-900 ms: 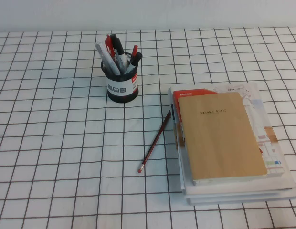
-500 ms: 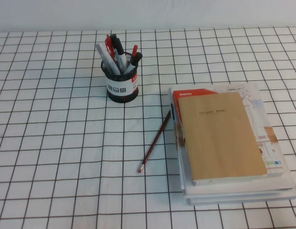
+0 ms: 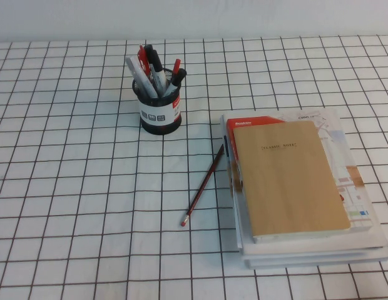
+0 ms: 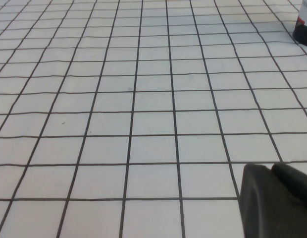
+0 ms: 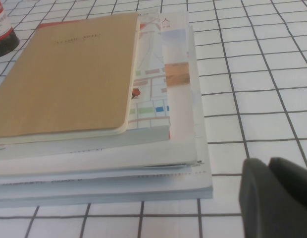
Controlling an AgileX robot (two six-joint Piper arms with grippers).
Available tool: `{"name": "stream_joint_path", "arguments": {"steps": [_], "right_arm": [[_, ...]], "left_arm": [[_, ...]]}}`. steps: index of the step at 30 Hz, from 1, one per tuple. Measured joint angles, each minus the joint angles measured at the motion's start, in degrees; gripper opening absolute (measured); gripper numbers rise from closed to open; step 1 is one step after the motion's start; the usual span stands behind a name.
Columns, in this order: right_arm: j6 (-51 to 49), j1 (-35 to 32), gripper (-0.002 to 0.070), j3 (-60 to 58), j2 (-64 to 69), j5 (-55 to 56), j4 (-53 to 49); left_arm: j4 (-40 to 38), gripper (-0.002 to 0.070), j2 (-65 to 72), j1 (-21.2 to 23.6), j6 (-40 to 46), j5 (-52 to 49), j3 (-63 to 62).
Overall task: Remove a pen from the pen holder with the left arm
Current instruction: 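Take a marker out of the pen holder and lay it on the table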
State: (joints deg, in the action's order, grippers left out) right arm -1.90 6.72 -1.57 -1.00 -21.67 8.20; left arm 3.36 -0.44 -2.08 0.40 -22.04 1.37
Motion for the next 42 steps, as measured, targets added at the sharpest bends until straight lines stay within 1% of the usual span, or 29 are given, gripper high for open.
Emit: {"name": "stream_joint_path", "arguments": {"steps": [28, 35, 42], "right_arm": [[0.0, 0.0, -0.0015, 0.0, 0.0, 0.0, 0.0], [0.0, 0.0, -0.0015, 0.0, 0.0, 0.0, 0.0], [0.0, 0.0, -0.0015, 0.0, 0.0, 0.0, 0.0]], "left_arm": [[0.0, -0.0002, 0.0, 0.0, 0.0, 0.0, 0.0], [8.5, -0.0002, 0.0, 0.0, 0.0, 0.0, 0.0], [9.4, -0.0002, 0.0, 0.0, 0.0, 0.0, 0.0]]}}
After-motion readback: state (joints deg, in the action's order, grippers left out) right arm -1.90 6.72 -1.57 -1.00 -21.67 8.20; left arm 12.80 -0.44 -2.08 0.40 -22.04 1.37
